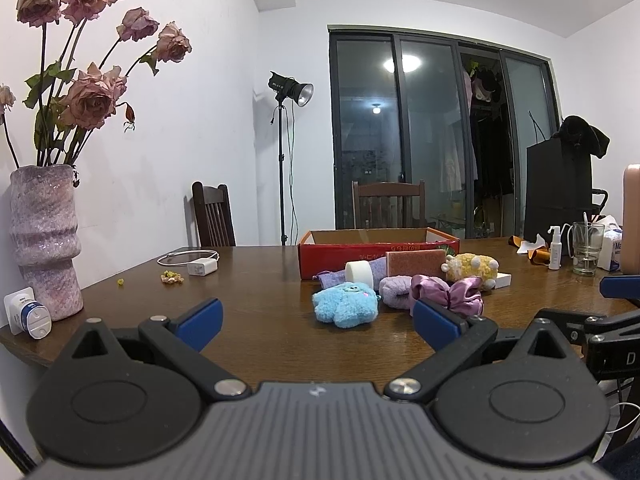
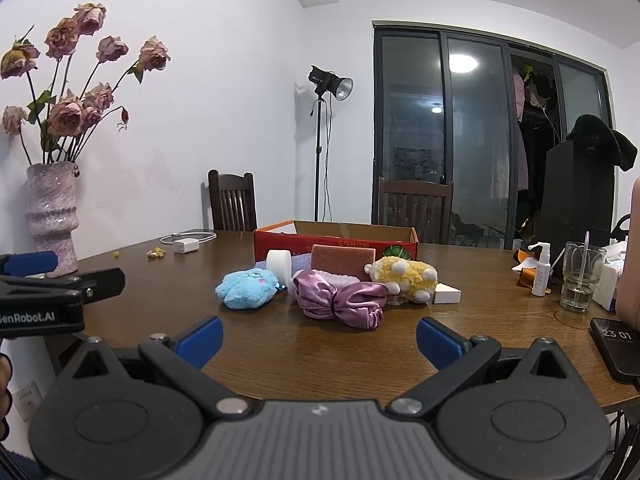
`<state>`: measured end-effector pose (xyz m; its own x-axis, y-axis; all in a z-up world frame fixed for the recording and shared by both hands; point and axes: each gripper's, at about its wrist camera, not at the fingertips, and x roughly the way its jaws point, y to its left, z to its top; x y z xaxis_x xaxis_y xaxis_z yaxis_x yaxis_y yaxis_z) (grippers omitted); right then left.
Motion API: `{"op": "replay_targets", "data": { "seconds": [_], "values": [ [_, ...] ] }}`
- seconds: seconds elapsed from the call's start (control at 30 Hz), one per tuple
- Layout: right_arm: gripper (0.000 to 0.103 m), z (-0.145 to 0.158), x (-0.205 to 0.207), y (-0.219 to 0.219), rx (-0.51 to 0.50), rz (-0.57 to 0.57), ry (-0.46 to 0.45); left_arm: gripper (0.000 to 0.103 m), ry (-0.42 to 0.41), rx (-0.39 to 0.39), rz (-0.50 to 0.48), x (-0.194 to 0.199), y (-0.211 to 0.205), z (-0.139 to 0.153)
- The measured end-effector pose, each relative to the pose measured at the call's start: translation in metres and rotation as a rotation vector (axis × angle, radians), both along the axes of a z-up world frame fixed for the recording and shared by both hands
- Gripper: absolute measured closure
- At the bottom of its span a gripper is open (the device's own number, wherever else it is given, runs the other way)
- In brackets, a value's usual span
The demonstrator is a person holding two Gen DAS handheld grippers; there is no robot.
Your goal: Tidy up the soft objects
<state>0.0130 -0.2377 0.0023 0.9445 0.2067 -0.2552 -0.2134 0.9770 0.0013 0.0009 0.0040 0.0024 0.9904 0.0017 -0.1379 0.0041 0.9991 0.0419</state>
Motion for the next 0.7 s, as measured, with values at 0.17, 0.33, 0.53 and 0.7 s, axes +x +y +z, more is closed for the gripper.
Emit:
{"op": "replay_targets", "data": {
  "seconds": [0.17,0.33,0.53,0.7],
  "values": [
    [0.0,0.0,0.0,0.0,0.001,0.001,0.0,0.0,-0.003,0.001,-0.001,0.0,0.0,0.001],
    [0.0,0.0,0.0,0.0,0.001,-0.001,0.003,0.0,-0.002,0.0,-0.004,0.0,0.0,0.001],
    [0.0,-0.001,0.001,0.001,0.002,0.001,0.007,0.0,0.007,-0.002,-0.008,0.001,0.0,0.0],
    [0.0,0.0,0.008,-0.004,0.023,-0.001,0.012,0.0,0.029,-0.018,0.013,0.014,0.006,-0.001]
  ]
}}
